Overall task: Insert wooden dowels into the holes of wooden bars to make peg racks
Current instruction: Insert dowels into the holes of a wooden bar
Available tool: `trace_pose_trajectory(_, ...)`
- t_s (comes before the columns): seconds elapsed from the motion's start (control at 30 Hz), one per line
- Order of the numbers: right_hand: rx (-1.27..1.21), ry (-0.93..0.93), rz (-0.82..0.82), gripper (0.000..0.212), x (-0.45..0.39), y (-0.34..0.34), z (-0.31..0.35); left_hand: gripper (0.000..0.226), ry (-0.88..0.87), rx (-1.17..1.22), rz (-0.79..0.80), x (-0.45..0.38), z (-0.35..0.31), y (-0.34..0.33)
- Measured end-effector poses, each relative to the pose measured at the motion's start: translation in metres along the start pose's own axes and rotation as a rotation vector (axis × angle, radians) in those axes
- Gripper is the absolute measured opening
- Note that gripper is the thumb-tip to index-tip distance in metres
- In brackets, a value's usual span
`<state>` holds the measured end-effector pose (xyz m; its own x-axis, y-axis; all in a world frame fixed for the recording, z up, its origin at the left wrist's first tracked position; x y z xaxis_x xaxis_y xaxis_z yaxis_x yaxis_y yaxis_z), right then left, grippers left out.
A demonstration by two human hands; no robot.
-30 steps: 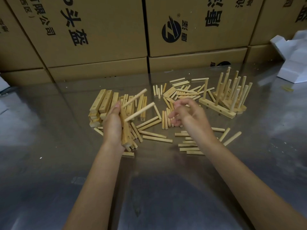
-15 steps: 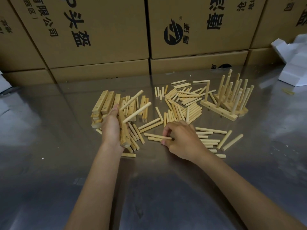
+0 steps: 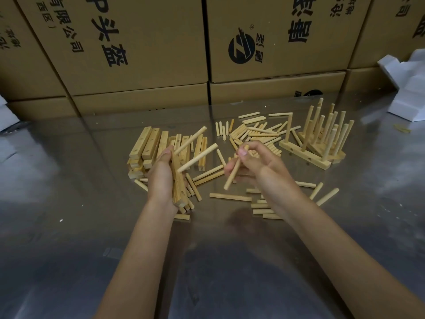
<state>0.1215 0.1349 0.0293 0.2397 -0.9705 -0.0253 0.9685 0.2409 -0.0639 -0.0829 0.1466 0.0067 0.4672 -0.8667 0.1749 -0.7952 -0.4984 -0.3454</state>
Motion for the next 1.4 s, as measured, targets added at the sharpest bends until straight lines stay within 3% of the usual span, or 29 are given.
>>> trace_pose_trajectory(0.07, 0.152, 0.038, 0.104, 0.017, 0.008, -0.014, 0.001, 0.024, -0.006, -0.011, 0.023, 0.003, 0.002, -0.005)
trace_pose_trajectory(0.2, 0.684, 0.286, 0.209, 0.015, 0.02, -0.045, -0.01, 0.025, -0.033, -0.08, 0.056, 0.006, 0.005, -0.011)
trace_pose_trajectory(0.3, 0.955, 0.468, 0.199, 0.011, 0.026, -0.052, -0.008, 0.025, -0.071, -0.13, 0.03, 0.008, 0.003, -0.012)
trace_pose_trajectory(0.47, 1.159, 0.557, 0.177, 0.012, 0.03, -0.056, -0.002, 0.029, -0.191, -0.204, 0.032, 0.015, 0.001, -0.015)
trace_pose_trajectory(0.67, 1.221, 0.568, 0.023, 0.02, 0.027, -0.044, 0.002, 0.029, -0.177, -0.186, 0.024, 0.014, 0.002, -0.015)
trace_pose_trajectory(0.9, 1.239, 0.564, 0.127, 0.018, 0.024, -0.047, -0.006, 0.03, -0.212, -0.189, 0.01, 0.016, 0.001, -0.016)
trace_pose_trajectory(1.4, 0.876, 0.414, 0.18, 0.013, 0.021, -0.041, -0.011, 0.033, -0.314, -0.239, 0.027, 0.02, 0.003, -0.02)
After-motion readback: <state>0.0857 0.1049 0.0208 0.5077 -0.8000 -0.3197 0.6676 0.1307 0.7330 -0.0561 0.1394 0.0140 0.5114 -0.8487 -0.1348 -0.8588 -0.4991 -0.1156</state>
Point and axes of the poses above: each hand's wrist, its own x-axis away from the middle knuckle, its own y-axis out of the back of the hand, z = x × y, the point moved 3 cm from there along -x, towards the middle knuckle, and after that the axes turned 6 degrees about -y, right-handed, at the moved point
